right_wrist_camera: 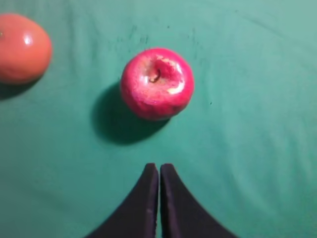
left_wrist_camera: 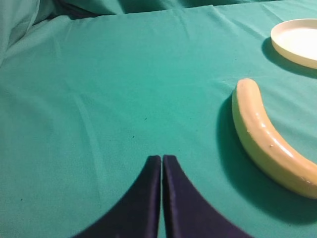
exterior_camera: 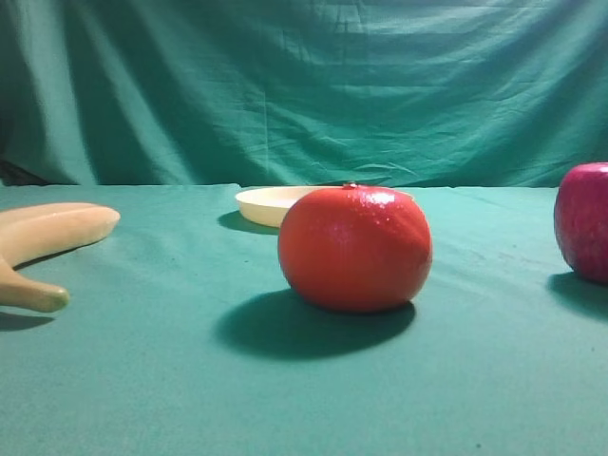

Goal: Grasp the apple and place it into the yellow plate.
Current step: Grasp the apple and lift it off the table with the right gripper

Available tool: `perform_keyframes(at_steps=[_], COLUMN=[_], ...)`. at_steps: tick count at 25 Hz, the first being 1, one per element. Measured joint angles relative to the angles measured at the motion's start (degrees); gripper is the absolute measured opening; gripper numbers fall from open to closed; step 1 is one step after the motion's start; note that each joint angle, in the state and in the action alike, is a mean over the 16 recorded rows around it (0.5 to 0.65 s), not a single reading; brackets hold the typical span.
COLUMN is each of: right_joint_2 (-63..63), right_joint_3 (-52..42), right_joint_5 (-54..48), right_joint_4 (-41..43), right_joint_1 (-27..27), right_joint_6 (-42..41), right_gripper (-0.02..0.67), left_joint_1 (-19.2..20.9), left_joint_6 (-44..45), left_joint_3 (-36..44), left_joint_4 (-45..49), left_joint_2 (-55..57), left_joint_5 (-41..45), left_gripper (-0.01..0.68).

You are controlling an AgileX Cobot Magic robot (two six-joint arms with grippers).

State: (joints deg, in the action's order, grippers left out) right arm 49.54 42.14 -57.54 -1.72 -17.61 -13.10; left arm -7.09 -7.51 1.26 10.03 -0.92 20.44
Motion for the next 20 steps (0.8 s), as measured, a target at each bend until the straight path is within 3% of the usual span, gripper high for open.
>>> perform_keyframes(at_steps=[5, 16, 20], right_joint_2=[7.9, 21.1, 25.5], right_joint_3=[2.9, 5.0, 5.5], right_joint_5=[-0.3, 3.8, 5.2], right_joint_4=[3.1, 6.0, 7.6], right_joint_1=[-5.6, -9.6, -9.7], right_joint_6=[1.9, 5.1, 8.1], right_gripper=[0.095, 0.52, 0.63], left_joint_1=[0.0, 0.0, 0.0], left_joint_6=[0.0, 0.0, 0.0], left_joint_3=[0.0, 0.0, 0.0], left_joint_4=[0.0, 0.0, 0.0], left_joint_2=[0.0, 0.0, 0.0], left_joint_5=[0.0, 0.0, 0.0], left_gripper=[0.0, 0.0, 0.0])
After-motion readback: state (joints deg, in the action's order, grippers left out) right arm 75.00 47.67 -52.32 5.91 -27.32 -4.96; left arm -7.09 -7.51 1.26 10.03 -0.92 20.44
